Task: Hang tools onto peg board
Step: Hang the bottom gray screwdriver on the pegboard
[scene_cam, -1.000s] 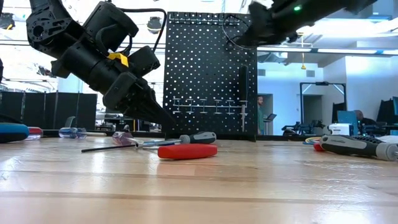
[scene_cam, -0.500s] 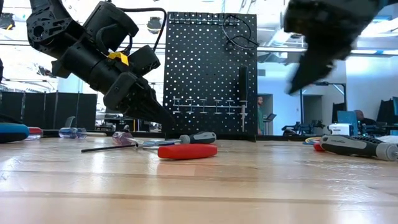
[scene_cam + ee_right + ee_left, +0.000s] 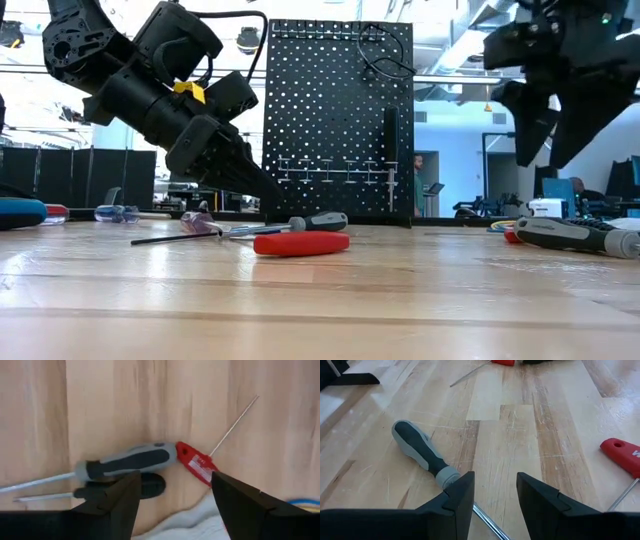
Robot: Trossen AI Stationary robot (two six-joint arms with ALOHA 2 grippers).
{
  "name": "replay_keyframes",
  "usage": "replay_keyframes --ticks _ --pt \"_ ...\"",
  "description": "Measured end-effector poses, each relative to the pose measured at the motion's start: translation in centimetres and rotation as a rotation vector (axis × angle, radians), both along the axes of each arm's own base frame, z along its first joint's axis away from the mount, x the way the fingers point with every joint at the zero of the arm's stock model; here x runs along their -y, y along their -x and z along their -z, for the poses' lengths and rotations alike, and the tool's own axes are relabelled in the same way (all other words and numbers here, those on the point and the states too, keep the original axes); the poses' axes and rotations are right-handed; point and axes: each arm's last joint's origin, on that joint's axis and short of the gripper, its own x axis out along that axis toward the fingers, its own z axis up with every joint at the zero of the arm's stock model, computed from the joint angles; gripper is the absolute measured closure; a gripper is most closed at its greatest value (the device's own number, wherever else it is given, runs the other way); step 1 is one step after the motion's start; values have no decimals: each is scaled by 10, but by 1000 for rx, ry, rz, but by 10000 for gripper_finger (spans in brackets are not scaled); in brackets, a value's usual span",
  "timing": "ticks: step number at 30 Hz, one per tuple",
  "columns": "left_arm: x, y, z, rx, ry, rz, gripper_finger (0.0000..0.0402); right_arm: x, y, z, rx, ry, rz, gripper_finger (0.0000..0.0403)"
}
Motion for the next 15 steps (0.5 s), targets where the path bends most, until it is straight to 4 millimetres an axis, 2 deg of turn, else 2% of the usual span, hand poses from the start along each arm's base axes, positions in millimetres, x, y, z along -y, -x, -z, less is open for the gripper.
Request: replay_keyframes --ticks 3,7,9,15 --pt "0 0 1 -7 -1 0 260 8 -4 1 0 -102 122 161" --pt "0 1 2 -17 -1 -1 260 19 -9 1 57 -250 549 167" --pt "0 1 1 -15 0 -1 260 22 -11 1 78 -294 709 168" --pt "0 1 2 -15 10 -6 260 20 -16 8 79 -330 854 168"
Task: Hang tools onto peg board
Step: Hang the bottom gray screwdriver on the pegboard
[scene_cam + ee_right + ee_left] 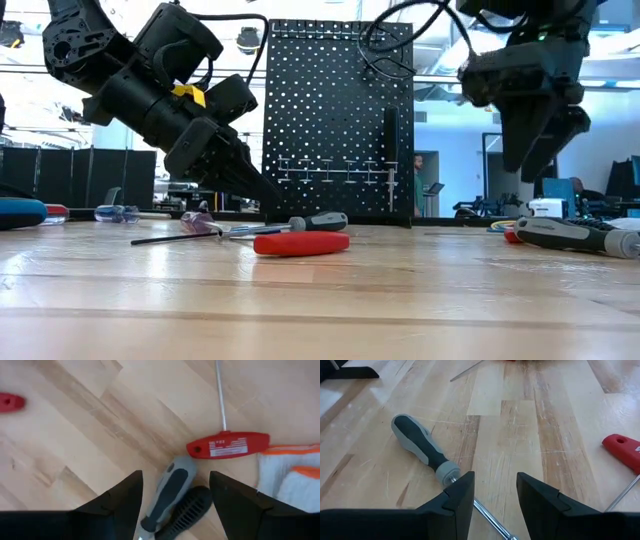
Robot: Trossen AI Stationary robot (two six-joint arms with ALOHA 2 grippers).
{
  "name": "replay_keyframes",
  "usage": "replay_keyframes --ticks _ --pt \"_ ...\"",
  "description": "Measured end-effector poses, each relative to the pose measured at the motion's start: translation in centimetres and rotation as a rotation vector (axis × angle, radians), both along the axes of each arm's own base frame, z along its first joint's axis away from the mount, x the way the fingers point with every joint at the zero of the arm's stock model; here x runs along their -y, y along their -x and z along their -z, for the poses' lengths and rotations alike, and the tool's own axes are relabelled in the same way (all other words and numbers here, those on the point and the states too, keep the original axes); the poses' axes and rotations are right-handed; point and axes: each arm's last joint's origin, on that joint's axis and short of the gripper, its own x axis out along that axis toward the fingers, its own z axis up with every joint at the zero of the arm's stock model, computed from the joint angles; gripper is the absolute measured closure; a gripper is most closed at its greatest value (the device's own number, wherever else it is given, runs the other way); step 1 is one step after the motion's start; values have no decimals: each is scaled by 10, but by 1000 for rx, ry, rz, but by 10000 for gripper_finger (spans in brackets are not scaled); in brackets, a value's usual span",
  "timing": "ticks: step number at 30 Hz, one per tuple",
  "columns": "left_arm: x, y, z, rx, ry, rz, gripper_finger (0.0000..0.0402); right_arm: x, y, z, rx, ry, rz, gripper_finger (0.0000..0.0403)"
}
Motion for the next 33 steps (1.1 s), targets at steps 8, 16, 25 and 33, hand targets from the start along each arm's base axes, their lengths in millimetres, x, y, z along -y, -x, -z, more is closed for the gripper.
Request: replay_keyframes --ticks 8,16,25,33 --pt "0 0 0 1 4 -3 260 -8 -14 35 -135 -25 8 168" --pt "0 0 0 2 5 -3 260 -10 -20 63 -250 -14 29 172" --pt "0 0 0 2 5 -3 260 -12 -23 65 -237 -34 19 249" --pt "0 0 0 -1 5 -2 260 -14 -18 42 -123 -8 7 283"
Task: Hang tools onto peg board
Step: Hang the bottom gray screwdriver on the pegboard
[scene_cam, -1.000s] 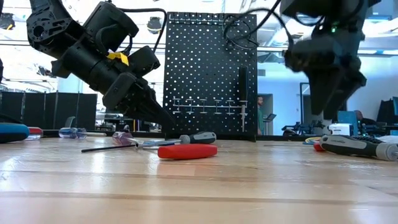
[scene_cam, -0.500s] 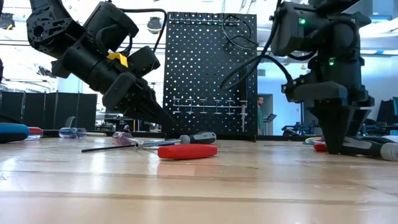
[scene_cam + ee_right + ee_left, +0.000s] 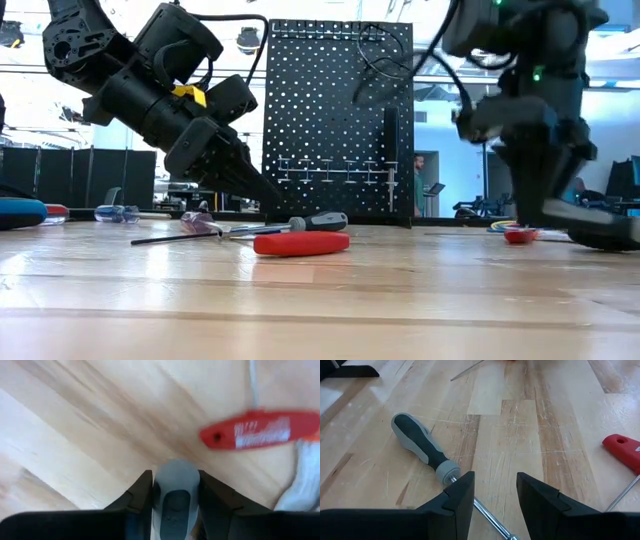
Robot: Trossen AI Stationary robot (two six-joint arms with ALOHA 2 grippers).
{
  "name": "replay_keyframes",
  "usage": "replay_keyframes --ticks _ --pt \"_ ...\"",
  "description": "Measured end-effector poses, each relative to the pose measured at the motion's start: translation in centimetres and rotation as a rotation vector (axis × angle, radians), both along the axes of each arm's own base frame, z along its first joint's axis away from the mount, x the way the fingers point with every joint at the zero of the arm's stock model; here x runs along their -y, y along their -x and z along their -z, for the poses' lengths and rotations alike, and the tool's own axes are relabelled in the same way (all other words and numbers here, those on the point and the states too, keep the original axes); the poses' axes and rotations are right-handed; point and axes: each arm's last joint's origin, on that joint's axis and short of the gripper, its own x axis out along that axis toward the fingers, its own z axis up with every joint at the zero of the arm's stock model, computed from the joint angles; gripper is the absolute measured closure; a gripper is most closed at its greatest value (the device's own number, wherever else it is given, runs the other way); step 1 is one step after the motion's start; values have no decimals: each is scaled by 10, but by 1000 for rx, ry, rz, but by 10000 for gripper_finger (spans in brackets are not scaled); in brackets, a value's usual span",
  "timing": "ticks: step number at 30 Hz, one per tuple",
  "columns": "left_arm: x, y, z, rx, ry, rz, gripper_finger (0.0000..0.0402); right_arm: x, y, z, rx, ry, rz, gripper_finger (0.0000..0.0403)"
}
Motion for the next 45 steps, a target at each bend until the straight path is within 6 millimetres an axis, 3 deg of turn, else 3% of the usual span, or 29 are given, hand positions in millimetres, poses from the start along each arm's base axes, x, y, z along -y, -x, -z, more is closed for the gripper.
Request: replay_keyframes --ticks 9,14,18,20,26,29,36,45 --pt "0 0 0 -2 0 -1 260 -12 -8 -42 403 196 -105 283" --pt "0 0 0 3 5 -3 260 -18 -26 -61 644 645 -136 283" --pt "0 0 0 4 6 -4 260 -18 -46 -64 616 1090 -80 283" --pt "0 0 0 4 7 -3 260 -13 -60 -65 590 1206 -54 283" --pt "0 0 0 -4 -1 1 260 17 -92 -57 589 1336 -123 283" --pt "1 1 1 -15 -3 8 260 33 -98 -68 681 1416 -97 283" --pt "3 1 2 -26 -16 21 260 59 -85 -99 782 1629 59 283" --pt "3 1 2 -23 -14 21 260 96 -90 -84 746 1605 149 283"
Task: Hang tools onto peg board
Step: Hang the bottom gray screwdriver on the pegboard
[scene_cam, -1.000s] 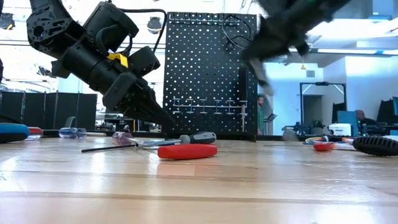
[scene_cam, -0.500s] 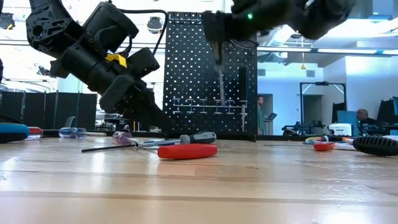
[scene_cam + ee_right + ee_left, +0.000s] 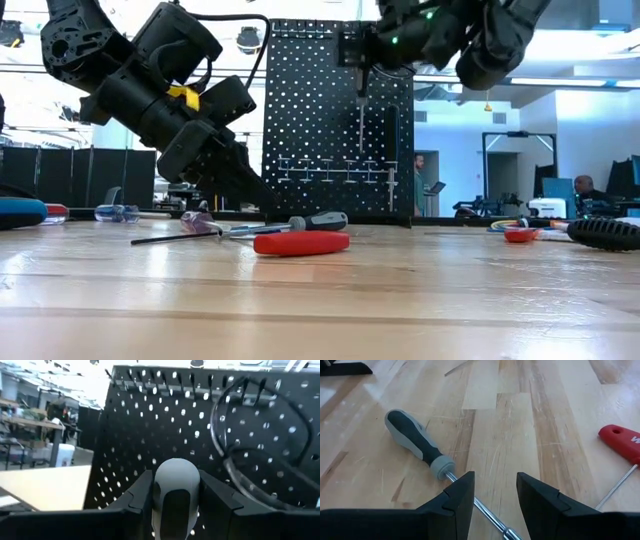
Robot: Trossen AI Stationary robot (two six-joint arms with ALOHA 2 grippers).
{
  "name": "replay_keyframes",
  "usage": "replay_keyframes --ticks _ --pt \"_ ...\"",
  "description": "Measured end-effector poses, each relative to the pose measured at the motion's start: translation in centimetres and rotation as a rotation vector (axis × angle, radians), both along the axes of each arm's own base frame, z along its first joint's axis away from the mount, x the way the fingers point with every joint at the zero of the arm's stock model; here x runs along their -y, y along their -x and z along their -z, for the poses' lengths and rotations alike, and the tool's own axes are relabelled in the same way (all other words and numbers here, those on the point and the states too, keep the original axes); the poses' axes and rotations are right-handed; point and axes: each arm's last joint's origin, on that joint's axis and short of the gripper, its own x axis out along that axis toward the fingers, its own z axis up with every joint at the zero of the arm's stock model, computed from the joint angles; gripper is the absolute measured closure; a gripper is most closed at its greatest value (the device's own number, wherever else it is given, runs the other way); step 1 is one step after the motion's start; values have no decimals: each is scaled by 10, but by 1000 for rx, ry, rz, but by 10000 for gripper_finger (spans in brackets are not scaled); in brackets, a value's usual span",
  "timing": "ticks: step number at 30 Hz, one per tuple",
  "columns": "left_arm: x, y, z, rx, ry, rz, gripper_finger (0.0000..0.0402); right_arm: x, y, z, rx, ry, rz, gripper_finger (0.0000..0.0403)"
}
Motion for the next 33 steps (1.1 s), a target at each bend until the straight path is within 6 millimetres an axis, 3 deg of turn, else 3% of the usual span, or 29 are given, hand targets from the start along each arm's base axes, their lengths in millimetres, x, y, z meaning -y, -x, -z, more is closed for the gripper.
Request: replay_keyframes --ticks 14,25,33 --pt "0 0 0 0 -1 2 260 5 1 2 -57 -22 78 283" --pt "0 0 0 0 -1 1 260 28 -3 18 -62 -128 86 283" --pt "0 0 0 0 -2 2 260 38 -4 27 -70 -185 96 244"
